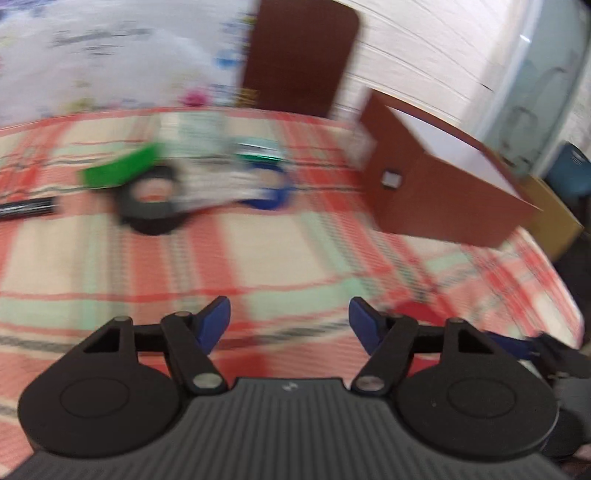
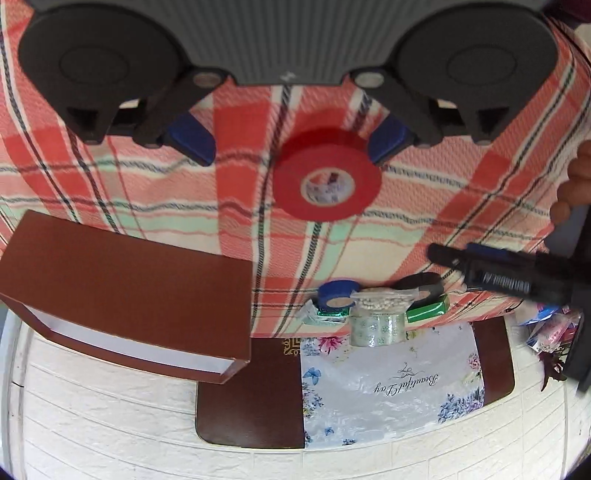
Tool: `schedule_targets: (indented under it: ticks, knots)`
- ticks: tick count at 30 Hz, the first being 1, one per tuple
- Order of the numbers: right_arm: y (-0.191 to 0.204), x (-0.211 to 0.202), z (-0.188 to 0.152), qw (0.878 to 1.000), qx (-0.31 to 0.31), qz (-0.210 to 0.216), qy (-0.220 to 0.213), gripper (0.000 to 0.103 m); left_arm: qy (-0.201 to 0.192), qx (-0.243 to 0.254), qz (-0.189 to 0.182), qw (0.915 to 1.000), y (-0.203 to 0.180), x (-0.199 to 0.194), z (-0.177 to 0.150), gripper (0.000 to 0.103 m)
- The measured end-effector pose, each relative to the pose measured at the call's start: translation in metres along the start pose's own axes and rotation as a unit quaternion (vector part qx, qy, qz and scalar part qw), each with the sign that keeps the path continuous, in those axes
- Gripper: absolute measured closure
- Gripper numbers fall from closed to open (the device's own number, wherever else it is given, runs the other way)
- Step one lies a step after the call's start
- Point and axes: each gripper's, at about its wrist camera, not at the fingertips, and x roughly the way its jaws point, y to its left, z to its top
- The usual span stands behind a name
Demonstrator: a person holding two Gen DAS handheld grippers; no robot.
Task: Organize objects
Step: 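Grasp the red tape roll with the left gripper, then carry the red tape roll into the brown box and release it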
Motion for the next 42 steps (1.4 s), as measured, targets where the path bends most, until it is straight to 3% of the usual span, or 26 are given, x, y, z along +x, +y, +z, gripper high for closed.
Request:
schedule_targets:
  ticks: [2, 5, 9, 10, 11, 12, 14, 16, 21, 24, 28, 35, 38, 42]
  knots:
    - [0.001, 0.001, -0.002, 1.000, -0.009, 0.002, -0.002, 0.022, 0.024, 0.035, -0.015, 0.9990, -0.027, 0.008, 0.001, 0.035]
    - [0.011, -0.001, -0.004, 0.999, -0.044, 0.008, -0.017, 0.024, 0.053, 0.072, -0.015, 0.9959, -0.053, 0.020, -0.002, 0.040]
    - [0.017, 0.003, -0.006, 0.997, -0.071, 0.021, -0.023, 0.025, 0.094, 0.055, -0.030, 0.9936, -0.056, 0.040, -0.011, 0.041]
    - [0.016, 0.007, -0.005, 0.997, -0.075, 0.019, -0.020, 0.026, 0.092, 0.059, -0.023, 0.9937, -0.058, 0.042, -0.012, 0.045]
    - [0.016, 0.013, -0.004, 0.997, -0.076, 0.022, -0.015, 0.028, 0.093, 0.072, -0.019, 0.9928, -0.062, 0.046, -0.013, 0.062]
    - [0.016, 0.019, -0.002, 0.997, -0.071, 0.030, -0.007, 0.028, 0.094, 0.078, -0.015, 0.9924, -0.066, 0.046, -0.012, 0.068]
    - [0.012, 0.024, 0.004, 0.998, -0.053, 0.037, -0.002, 0.031, 0.098, 0.077, -0.002, 0.9922, -0.074, 0.044, -0.003, 0.070]
    - [0.008, 0.019, 0.009, 0.998, -0.045, 0.040, -0.012, 0.031, 0.075, 0.085, -0.008, 0.9935, -0.084, 0.029, 0.014, 0.073]
    - [-0.013, -0.012, 0.036, 0.989, -0.061, -0.030, -0.134, 0.031, -0.017, 0.130, -0.036, 0.9907, -0.128, 0.013, 0.080, 0.073]
    - [-0.039, -0.012, 0.064, 0.979, -0.059, -0.069, -0.181, 0.031, -0.048, 0.150, -0.036, 0.9869, -0.151, 0.032, 0.112, 0.073]
    - [-0.073, 0.010, 0.099, 0.977, -0.039, -0.092, -0.188, 0.031, -0.048, 0.137, -0.026, 0.9891, -0.158, 0.072, 0.144, 0.073]
    - [-0.094, 0.062, 0.120, 0.982, -0.026, -0.092, -0.165, 0.029, -0.034, 0.110, 0.011, 0.9933, -0.144, 0.108, 0.145, 0.073]
    - [-0.096, 0.051, 0.112, 0.980, 0.006, -0.083, -0.181, 0.026, -0.056, 0.108, 0.013, 0.9925, -0.145, 0.086, 0.139, 0.073]
    - [-0.090, 0.024, 0.085, 0.972, 0.045, -0.088, -0.211, 0.022, -0.069, 0.125, 0.044, 0.9887, -0.144, 0.060, 0.120, 0.070]
